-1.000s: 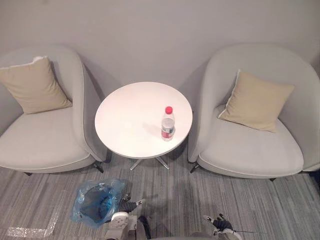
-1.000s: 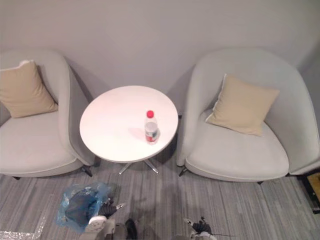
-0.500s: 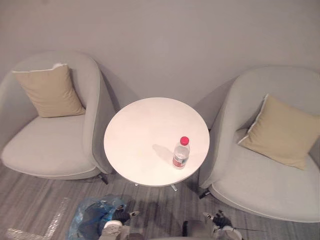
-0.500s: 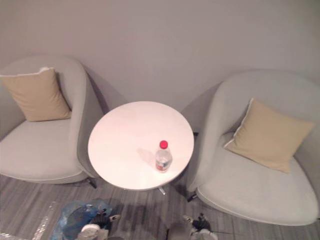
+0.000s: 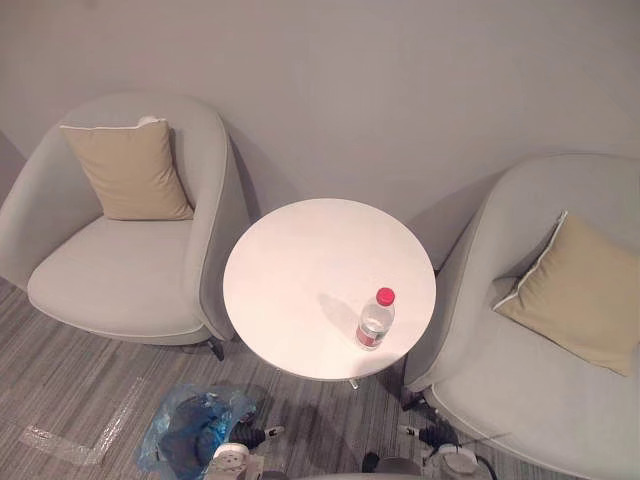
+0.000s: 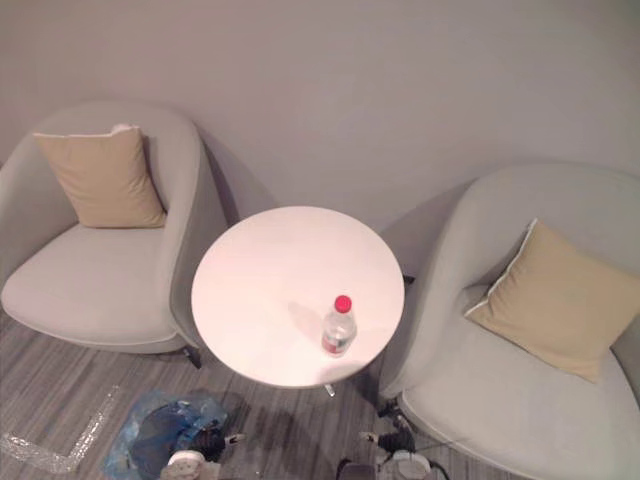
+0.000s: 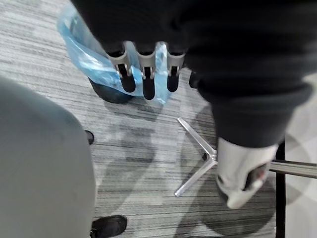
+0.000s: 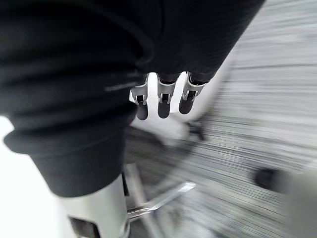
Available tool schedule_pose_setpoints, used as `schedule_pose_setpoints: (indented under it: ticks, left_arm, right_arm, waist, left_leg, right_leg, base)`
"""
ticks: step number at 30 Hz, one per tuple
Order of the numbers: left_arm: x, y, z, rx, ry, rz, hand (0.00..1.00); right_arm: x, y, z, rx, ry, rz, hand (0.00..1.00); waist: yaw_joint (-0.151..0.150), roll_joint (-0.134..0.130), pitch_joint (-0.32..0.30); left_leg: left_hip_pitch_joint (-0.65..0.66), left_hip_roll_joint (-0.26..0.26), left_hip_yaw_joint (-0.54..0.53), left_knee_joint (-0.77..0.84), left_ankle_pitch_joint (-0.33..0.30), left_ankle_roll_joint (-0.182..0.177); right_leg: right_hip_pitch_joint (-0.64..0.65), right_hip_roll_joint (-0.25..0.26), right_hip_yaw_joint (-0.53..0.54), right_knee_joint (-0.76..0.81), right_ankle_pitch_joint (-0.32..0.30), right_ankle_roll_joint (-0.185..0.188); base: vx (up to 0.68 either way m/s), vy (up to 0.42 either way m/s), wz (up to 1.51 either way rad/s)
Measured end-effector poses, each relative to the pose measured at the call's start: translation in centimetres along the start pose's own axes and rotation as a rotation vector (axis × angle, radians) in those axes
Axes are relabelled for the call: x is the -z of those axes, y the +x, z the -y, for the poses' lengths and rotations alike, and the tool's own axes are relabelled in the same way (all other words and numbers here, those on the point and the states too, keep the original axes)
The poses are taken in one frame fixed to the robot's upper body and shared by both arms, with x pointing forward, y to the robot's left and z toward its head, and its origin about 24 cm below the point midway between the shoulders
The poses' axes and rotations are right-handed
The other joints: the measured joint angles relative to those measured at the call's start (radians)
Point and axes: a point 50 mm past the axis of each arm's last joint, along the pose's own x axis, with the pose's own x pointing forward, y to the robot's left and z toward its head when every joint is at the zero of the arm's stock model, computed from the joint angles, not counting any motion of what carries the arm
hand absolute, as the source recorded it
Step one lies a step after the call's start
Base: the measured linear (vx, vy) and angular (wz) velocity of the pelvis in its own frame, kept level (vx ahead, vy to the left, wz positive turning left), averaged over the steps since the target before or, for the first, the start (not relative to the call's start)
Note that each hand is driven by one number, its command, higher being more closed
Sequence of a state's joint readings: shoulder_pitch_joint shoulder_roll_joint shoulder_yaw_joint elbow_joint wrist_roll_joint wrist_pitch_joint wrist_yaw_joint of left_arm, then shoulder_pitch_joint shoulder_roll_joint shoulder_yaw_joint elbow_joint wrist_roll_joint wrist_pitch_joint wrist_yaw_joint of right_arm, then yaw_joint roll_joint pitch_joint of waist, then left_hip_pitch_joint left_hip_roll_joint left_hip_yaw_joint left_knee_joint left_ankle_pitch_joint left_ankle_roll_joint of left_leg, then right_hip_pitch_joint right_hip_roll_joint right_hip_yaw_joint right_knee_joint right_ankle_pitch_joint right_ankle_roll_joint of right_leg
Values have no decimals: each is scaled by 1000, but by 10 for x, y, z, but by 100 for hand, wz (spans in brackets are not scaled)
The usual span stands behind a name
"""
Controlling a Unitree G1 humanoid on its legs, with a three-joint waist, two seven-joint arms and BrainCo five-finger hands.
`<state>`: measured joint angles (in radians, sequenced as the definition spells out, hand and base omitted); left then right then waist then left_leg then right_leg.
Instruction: Gather rubbish on tea table into small bin, then transfer packed bag to large trash can.
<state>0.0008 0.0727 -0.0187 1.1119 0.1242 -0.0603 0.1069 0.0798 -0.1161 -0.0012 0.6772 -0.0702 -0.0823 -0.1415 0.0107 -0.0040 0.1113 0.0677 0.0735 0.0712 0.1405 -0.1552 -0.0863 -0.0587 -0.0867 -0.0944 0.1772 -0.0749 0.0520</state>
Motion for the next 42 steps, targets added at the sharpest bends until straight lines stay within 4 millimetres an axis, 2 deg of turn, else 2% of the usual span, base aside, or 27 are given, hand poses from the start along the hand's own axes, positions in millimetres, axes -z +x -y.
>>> schedule_pose_setpoints:
  ticks: [1,5,18,26,37,38,42]
  left_arm:
    - [0,0,-1,-2,8,1,0]
    - [-1,0,2,12,48,11,0]
    - [-3,-1,8,33,79,32,0]
    - [-6,-1,9,39,86,45,0]
    - [-11,-1,10,38,80,71,0]
    - [-12,-1,9,38,80,74,0]
    - [-18,-1,11,40,80,102,0]
  right_arm:
    - [-16,-1,3,3,-14,89,0]
    - [-47,-7,8,35,-69,267,0]
    - [-59,-17,15,107,-131,360,0]
    - [-85,-9,12,96,-143,440,0]
    - [-108,3,5,91,-143,481,0]
    - [-111,6,5,94,-144,480,100]
    - [-135,11,6,114,-121,540,100]
  waist:
    - [0,2,2]
    - [-2,5,1]
    - [-9,29,10]
    - [-6,39,11]
    - [2,57,35]
    - [5,58,37]
    - [13,68,60]
  left_leg:
    - [1,-1,-3,-1,2,1]
    - [2,-3,-27,-35,18,6]
    - [2,5,-81,-70,40,-7]
    - [-16,0,-115,-67,40,-7]
    - [-67,0,-170,-66,46,-11]
    - [-73,0,-174,-67,47,-11]
    - [-92,-3,-193,-65,54,-14]
  right_leg:
    - [17,0,-2,-20,11,1]
    - [33,3,-12,-69,42,2]
    - [60,12,-55,-113,55,-1]
    - [60,11,-76,-132,55,-1]
    - [53,11,-136,-153,55,-2]
    - [48,11,-140,-153,55,-2]
    - [42,9,-158,-154,55,-2]
  base:
    - [-98,36,6]
    - [-106,6,10]
    - [-8,-17,11]
    - [43,-1,9]
    - [-1,-10,15]
    - [43,-4,16]
    - [16,0,15]
